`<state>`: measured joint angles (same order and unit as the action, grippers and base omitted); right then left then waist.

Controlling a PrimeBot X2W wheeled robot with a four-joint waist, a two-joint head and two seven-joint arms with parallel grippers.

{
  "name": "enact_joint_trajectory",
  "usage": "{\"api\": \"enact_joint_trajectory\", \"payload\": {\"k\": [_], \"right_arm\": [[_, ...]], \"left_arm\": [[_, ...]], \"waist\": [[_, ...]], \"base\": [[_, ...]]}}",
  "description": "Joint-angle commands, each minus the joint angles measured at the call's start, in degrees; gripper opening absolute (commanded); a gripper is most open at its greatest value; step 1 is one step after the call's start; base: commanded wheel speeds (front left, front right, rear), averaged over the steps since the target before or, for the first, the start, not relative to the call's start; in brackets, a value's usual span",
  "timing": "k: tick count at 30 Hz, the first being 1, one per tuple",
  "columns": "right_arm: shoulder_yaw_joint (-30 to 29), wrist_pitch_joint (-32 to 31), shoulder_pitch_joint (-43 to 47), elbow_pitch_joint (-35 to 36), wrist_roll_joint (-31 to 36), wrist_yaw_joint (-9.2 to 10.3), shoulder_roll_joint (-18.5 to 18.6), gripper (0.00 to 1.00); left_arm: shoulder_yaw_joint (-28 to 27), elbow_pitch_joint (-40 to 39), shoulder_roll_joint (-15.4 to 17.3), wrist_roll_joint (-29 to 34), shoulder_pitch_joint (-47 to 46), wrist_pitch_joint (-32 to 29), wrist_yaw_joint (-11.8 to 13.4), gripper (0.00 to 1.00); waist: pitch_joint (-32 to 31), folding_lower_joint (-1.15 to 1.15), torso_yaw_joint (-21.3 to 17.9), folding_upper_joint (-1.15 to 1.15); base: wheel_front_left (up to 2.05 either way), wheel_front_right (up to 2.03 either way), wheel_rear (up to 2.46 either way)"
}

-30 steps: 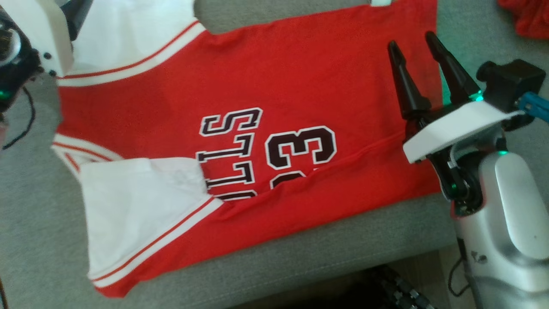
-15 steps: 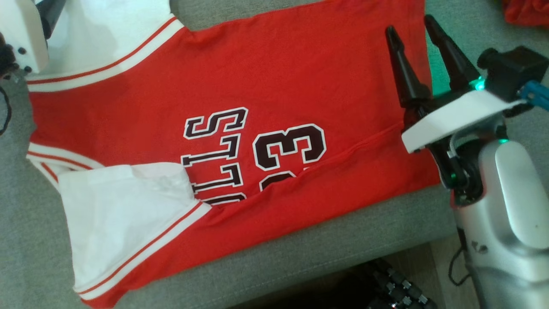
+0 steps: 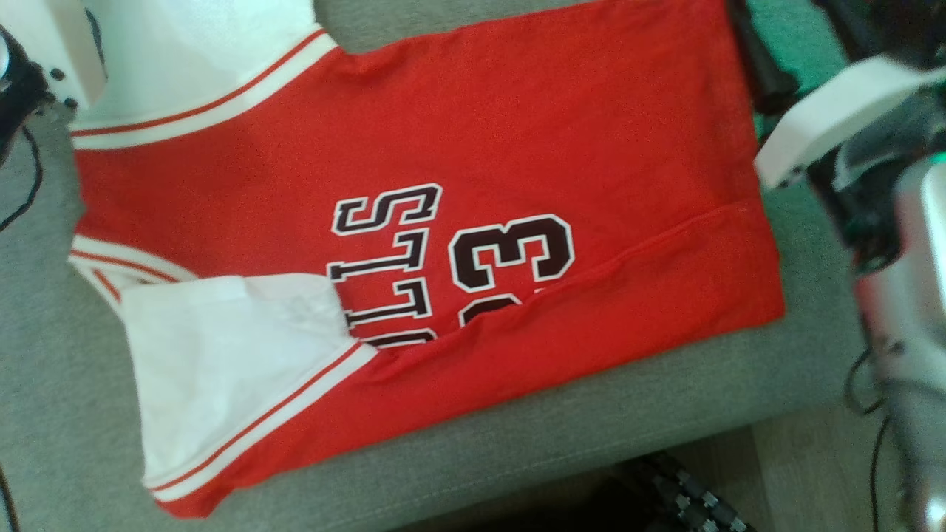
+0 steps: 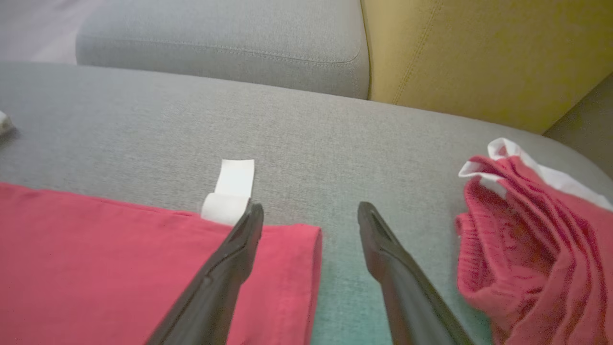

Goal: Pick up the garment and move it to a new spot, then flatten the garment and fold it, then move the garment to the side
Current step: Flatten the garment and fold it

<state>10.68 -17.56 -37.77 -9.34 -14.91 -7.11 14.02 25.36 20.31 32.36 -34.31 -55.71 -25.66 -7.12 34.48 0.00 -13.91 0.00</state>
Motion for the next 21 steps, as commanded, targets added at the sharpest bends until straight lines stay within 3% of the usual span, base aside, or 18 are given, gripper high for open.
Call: {"api": "enact_joint_trajectory", "payload": {"k": [1,9,13,16,18,19,20,21], "right_arm": [[0.6,-0.9,-0.8,1.4,0.5,-0.37,1.3,1.0],[4.2,-10.7,-4.9,-3.7,-1.2,-0.37,9.4,1.0],[5.9,-13.9,-5.7,-5.0,-3.6,-0.37,11.9,1.0],[7.2,-15.4,-6.3,-5.6,-5.4,-0.37,13.0,0.94],[8.1,-16.1,-7.0,-6.1,-6.2,-0.37,13.8,0.85],[8.5,-16.4,-7.3,-6.4,-6.4,-0.37,14.1,0.74],[8.9,-16.6,-7.7,-6.7,-6.7,-0.37,14.4,0.56],[9.2,-16.8,-7.9,-7.0,-6.9,-0.37,14.6,0.45]], "left_arm": [[-2.1,-2.4,2.4,-0.4,-1.7,0.7,-0.3,0.0],[-0.4,-8.5,1.6,-1.6,2.1,5.2,-0.3,0.0],[0.6,-10.6,0.9,-1.9,3.4,6.3,-0.3,0.0],[1.1,-11.5,0.5,-2.0,3.8,6.9,-0.3,0.0],[1.3,-11.7,0.3,-2.0,3.9,7.2,-0.3,0.0],[1.4,-11.8,0.2,-2.0,3.9,7.4,-0.3,0.0],[1.5,-11.8,0.2,-2.0,4.0,7.5,-0.3,0.0],[1.6,-11.7,0.1,-2.0,4.0,7.7,-0.3,0.0]], "waist": [[-0.5,0.0,0.8,0.0],[-1.8,0.0,4.9,0.0],[-1.7,0.0,6.3,0.0],[-1.5,0.0,6.8,0.0],[-1.5,0.0,7.1,0.0],[-1.4,0.0,7.3,0.0],[-1.5,0.0,7.4,0.0],[-1.5,0.0,7.5,0.0]], "base": [[0.0,0.0,0.0],[0.0,0.0,0.0],[0.0,0.0,0.0],[0.0,0.0,0.0],[0.0,0.0,0.0],[0.0,0.0,0.0],[0.0,0.0,0.0],[0.0,0.0,0.0]]}}
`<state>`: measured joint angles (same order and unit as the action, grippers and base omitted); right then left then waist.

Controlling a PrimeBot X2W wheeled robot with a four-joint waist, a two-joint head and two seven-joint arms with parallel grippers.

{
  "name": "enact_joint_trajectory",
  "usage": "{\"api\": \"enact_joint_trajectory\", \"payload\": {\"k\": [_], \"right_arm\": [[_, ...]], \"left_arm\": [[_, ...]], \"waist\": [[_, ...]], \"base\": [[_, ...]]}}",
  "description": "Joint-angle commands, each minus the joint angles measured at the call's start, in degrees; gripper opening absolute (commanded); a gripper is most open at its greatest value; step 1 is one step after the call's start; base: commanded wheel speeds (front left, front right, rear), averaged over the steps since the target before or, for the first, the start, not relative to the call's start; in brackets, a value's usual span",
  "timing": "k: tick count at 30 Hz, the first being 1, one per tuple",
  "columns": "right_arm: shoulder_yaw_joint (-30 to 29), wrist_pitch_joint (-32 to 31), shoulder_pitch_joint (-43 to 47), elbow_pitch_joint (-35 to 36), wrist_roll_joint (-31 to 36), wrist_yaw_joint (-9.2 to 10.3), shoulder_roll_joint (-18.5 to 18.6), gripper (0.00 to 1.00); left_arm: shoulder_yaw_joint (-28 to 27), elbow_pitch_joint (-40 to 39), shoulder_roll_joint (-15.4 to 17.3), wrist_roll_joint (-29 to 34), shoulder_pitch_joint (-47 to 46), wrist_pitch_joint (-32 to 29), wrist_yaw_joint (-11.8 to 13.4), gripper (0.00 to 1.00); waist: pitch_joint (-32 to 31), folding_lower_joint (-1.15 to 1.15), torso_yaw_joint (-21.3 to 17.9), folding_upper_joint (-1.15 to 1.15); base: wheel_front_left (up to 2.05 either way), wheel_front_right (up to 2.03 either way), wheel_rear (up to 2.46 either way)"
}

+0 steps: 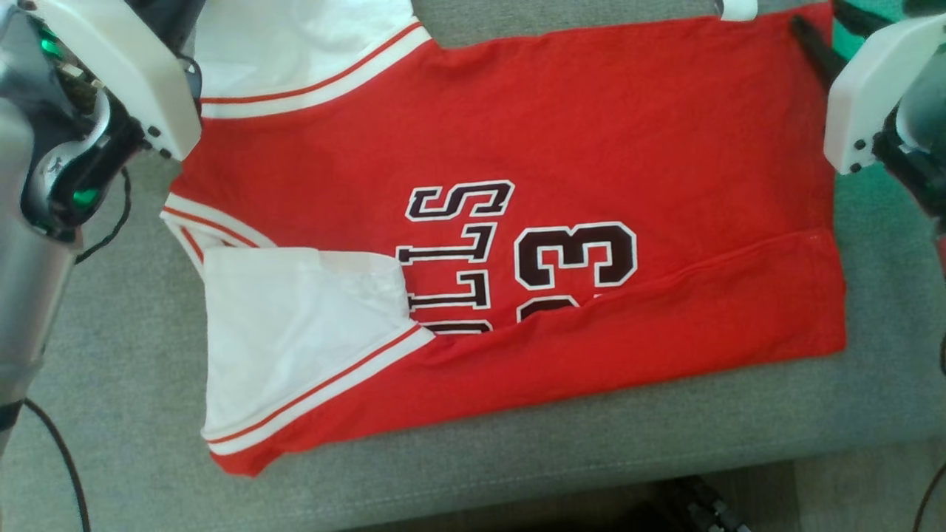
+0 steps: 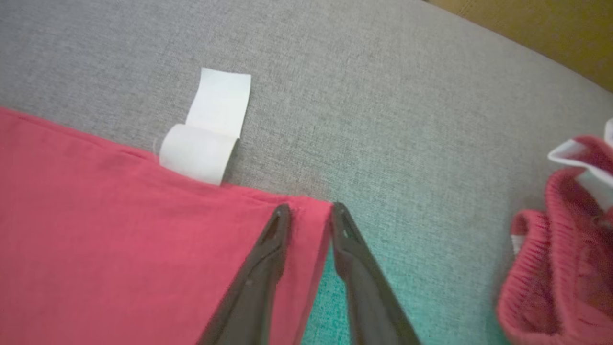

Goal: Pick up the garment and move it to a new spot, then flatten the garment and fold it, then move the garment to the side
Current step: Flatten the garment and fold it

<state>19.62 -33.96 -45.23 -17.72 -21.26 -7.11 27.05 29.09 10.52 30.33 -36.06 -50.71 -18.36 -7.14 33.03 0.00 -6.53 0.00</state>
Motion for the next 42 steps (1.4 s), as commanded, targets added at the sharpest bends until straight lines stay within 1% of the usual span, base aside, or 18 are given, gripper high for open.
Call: {"api": "enact_joint_trajectory", "payload": {"k": [1,2,3,5,9,14,18,23,27,32,37,42], "right_arm": [[0.7,-0.7,-0.7,1.0,-0.8,-0.37,1.8,0.35],[1.0,-0.8,-0.9,0.7,-1.0,-0.37,2.0,0.21],[1.2,-0.7,-1.0,0.4,-1.2,-0.37,2.0,0.0],[1.6,0.1,-1.3,0.2,-1.5,-0.37,2.1,0.0],[1.4,5.6,-1.6,-0.4,-0.8,-0.37,1.5,0.0],[1.7,9.5,-0.4,-1.3,-1.0,-0.37,0.8,0.0],[2.0,12.8,2.9,-1.0,-1.9,-0.37,0.8,0.0],[1.3,15.9,9.7,0.8,-2.7,-0.37,1.8,0.0],[-0.6,17.3,15.6,2.5,-2.3,-0.37,1.8,0.0],[-3.8,17.7,22.3,4.5,-1.5,-0.37,1.2,0.0],[-7.1,17.5,27.4,6.4,-1.0,-0.37,0.1,0.0],[-9.9,16.9,31.4,8.8,-0.4,-0.37,-0.9,0.0]], "left_arm": [[-2.1,-1.9,2.0,-0.3,-0.9,0.5,-0.3,0.0],[-2.0,-1.8,2.0,-0.3,-0.8,0.7,-0.3,0.0],[-2.0,-1.7,1.9,-0.4,-0.7,1.0,-0.3,0.0],[-2.0,-1.4,1.8,-0.4,-0.3,1.6,-0.3,0.0],[-2.9,-1.6,1.8,-0.6,1.1,4.4,0.3,0.0],[-3.6,-3.0,1.6,-1.1,3.7,7.0,1.0,0.0],[-4.3,-6.3,1.8,-1.9,8.9,9.8,2.2,0.0],[-5.2,-11.7,2.4,-3.1,18.4,13.1,4.7,0.0],[-6.4,-16.6,3.1,-3.7,26.4,15.6,7.6,0.0],[-5.8,-21.5,2.7,-4.1,35.9,18.0,10.2,0.0],[-4.6,-24.5,0.7,-4.7,43.6,20.6,12.8,0.0],[-3.4,-25.2,-1.2,-5.8,48.9,22.7,13.9,0.0]], "waist": [[-0.2,0.0,0.2,0.0],[-0.3,0.0,0.3,0.0],[-0.5,0.0,0.4,0.0],[-1.1,0.0,0.5,0.0],[-3.3,0.0,0.6,0.0],[-5.8,0.0,0.9,0.0],[-8.7,0.0,1.5,0.0],[-12.2,0.0,2.3,0.0],[-14.6,0.0,2.8,0.0],[-16.9,0.0,3.5,0.0],[-17.9,0.0,4.0,0.0],[-18.2,0.0,4.5,0.0]], "base": [[0.0,0.0,0.0],[0.0,0.0,0.0],[0.0,0.0,0.0],[0.0,0.0,0.0],[0.0,0.0,0.0],[0.0,0.0,0.0],[0.0,0.0,0.0],[0.0,0.0,0.0],[0.0,0.0,0.0],[0.0,0.0,0.0],[0.0,0.0,0.0],[0.0,0.0,0.0]]}}
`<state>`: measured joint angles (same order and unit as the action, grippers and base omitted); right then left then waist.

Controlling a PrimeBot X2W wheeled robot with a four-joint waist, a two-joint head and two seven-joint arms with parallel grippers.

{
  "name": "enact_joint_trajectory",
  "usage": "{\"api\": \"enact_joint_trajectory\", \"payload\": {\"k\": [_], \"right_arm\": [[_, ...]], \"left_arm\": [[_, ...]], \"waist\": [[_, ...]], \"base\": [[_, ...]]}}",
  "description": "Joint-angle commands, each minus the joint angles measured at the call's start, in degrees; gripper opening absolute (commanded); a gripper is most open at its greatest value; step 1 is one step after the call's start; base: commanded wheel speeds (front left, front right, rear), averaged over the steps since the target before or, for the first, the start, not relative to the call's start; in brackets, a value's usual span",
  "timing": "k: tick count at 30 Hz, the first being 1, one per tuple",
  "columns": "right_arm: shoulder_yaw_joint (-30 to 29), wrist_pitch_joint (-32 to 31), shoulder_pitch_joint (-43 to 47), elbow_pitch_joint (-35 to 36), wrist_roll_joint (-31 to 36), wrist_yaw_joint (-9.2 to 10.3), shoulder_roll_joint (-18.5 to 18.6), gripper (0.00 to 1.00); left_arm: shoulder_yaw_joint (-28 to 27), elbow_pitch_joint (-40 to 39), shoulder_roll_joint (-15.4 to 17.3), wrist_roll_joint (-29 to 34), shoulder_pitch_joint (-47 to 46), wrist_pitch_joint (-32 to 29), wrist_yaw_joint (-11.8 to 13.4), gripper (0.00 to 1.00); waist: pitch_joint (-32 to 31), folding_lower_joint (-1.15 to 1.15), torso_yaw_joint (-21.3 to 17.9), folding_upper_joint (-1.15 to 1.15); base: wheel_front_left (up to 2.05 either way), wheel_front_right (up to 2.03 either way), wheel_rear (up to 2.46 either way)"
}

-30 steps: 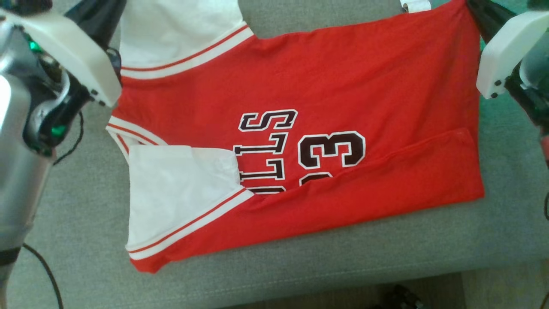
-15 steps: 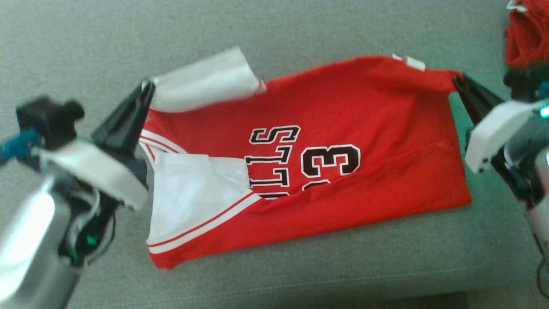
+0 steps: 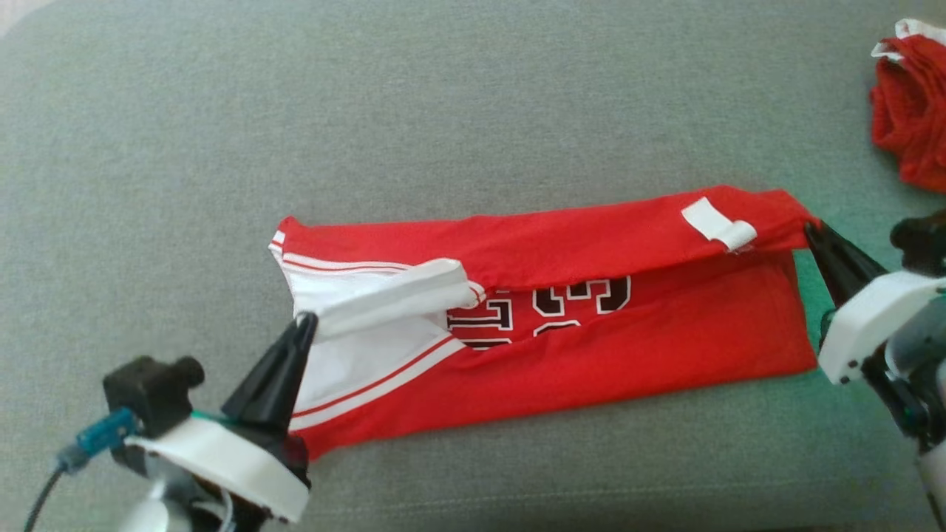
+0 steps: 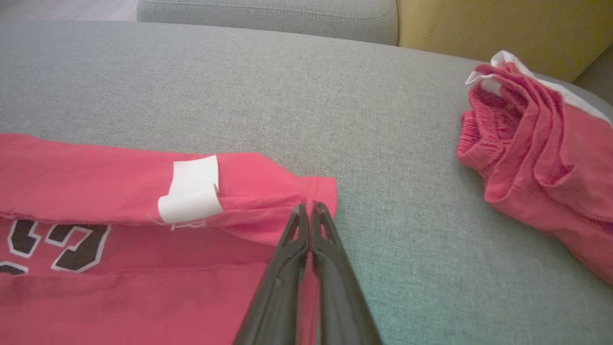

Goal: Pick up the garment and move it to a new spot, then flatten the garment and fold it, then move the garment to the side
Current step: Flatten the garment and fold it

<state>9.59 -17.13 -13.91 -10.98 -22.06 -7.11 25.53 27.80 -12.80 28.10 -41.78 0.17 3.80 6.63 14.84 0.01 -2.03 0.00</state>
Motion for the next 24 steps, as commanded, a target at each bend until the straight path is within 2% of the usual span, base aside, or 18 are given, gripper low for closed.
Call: {"api": "enact_joint_trajectory", "payload": {"k": [1,9,17,18,19,20,21,24], "right_arm": [[-0.3,-0.1,0.7,2.5,0.5,-0.37,0.4,0.0],[-3.9,-1.0,4.7,5.2,1.5,-0.37,-1.4,0.0],[-4.7,-1.1,7.1,5.1,2.0,-0.37,-3.1,0.0],[-4.8,-1.1,7.4,4.9,2.1,-0.37,-3.3,0.22],[-4.9,-1.1,7.7,4.8,2.2,-0.37,-3.5,0.44],[-5.0,-1.0,7.9,4.7,2.3,-0.37,-3.7,0.82],[-5.1,-0.9,8.2,4.7,2.3,-0.37,-3.9,1.0],[-5.8,-0.5,9.1,5.5,2.5,-0.37,-4.5,1.0]], "left_arm": [[-1.9,-1.6,0.8,-0.1,-1.4,0.8,0.1,0.0],[-0.6,1.2,-1.2,-1.1,0.9,2.7,-0.2,0.0],[-0.1,5.4,-1.7,-2.3,2.6,3.5,-1.1,0.0],[0.2,5.9,-1.9,-2.3,2.7,3.6,-1.3,0.0],[0.4,6.2,-2.1,-2.2,2.7,3.9,-1.4,0.08],[0.7,6.5,-2.4,-2.1,2.7,4.1,-1.5,0.45],[1.0,6.6,-2.7,-2.0,2.6,4.4,-1.6,1.0],[1.4,6.8,-3.5,-1.8,2.5,5.4,-2.0,1.0]], "waist": [[0.0,-0.01,0.1,0.0],[-0.3,-0.01,0.4,0.0],[-1.4,-0.01,0.1,0.0],[-1.7,-0.01,0.1,0.0],[-1.9,-0.01,0.1,0.0],[-2.1,-0.01,0.1,0.0],[-2.3,-0.01,0.1,0.0],[-3.0,-0.01,0.2,0.0]], "base": [[0.0,0.0,0.0],[0.0,0.0,0.0],[0.0,0.0,0.0],[0.0,0.0,0.0],[0.0,0.0,0.0],[0.0,0.0,0.0],[0.0,0.0,0.0],[0.0,0.0,0.0]]}}
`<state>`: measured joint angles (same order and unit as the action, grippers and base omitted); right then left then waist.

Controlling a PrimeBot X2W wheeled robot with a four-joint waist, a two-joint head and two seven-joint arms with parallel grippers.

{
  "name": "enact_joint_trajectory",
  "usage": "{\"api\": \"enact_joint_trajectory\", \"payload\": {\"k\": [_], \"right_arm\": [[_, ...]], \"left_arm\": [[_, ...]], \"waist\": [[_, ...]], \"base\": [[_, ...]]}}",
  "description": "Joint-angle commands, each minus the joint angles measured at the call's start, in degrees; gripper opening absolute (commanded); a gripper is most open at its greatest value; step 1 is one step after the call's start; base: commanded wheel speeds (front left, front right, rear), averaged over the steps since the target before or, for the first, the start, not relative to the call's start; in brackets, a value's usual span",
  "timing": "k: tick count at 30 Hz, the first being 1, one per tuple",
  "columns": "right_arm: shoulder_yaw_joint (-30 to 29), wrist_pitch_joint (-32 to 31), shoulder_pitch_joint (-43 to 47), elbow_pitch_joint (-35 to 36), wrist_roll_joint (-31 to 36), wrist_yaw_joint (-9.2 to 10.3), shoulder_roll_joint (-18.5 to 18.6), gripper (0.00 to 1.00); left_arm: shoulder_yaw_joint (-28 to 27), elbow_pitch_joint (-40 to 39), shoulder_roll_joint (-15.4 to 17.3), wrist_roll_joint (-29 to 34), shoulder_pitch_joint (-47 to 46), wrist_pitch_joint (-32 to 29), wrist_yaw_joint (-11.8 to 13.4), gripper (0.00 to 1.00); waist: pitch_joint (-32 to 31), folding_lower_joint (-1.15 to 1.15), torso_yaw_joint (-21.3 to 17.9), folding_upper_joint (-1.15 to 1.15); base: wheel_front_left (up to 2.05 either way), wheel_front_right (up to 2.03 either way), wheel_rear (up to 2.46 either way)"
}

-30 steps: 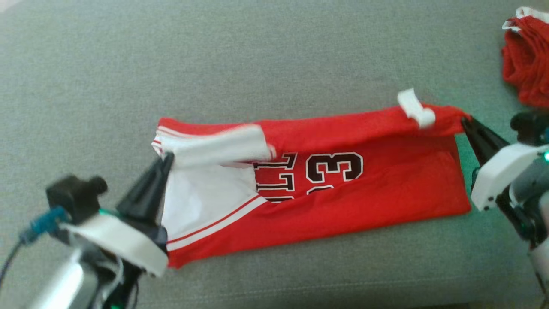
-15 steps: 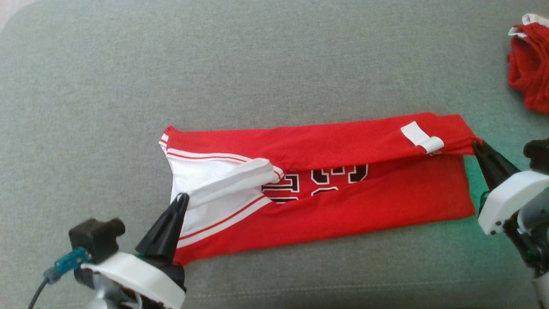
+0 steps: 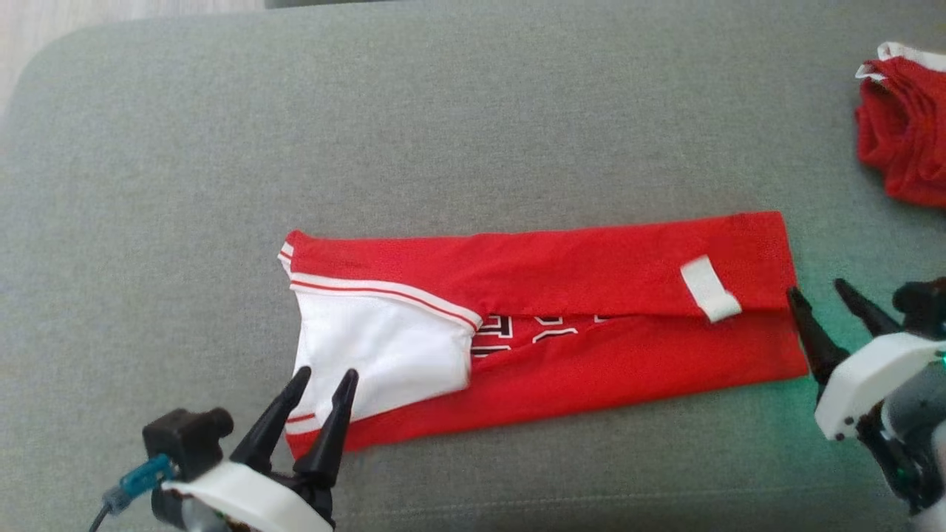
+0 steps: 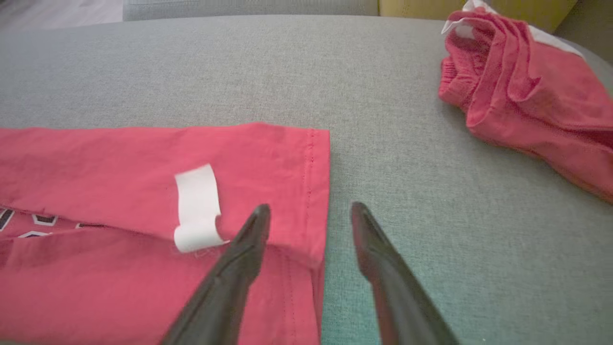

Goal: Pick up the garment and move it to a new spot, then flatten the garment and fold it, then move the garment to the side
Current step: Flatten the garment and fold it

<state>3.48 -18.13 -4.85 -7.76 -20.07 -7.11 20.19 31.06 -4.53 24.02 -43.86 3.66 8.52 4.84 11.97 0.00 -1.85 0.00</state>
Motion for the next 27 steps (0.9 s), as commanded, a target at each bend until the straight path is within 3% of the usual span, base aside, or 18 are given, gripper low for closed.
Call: {"api": "enact_joint_trajectory", "payload": {"k": [1,13,19,27], "right_arm": [[-0.1,0.6,0.5,2.7,0.5,-0.37,0.7,1.0],[-6.0,-0.3,1.8,6.7,1.2,-0.37,-2.3,1.0],[-6.2,-4.9,-3.6,2.3,3.1,-0.37,-4.3,1.0],[-2.0,-12.2,-10.7,-5.4,2.6,-0.37,-2.6,1.0]], "left_arm": [[-1.9,-1.5,0.4,0.4,-1.0,1.2,-0.1,1.0],[-4.2,-2.5,-1.9,3.7,-3.2,4.9,2.7,1.0],[-3.9,-1.4,-4.9,5.7,-5.9,5.7,4.0,1.0],[-3.3,-0.2,-6.1,7.6,-7.7,6.0,4.1,1.0]], "waist": [[-0.4,0.0,0.1,0.0],[-1.7,0.0,0.0,0.0],[-1.1,0.0,0.0,0.0],[1.0,0.0,1.1,0.0]], "base": [[0.0,0.0,0.0],[0.0,0.0,0.0],[0.0,0.0,0.0],[0.0,0.0,0.0]]}}
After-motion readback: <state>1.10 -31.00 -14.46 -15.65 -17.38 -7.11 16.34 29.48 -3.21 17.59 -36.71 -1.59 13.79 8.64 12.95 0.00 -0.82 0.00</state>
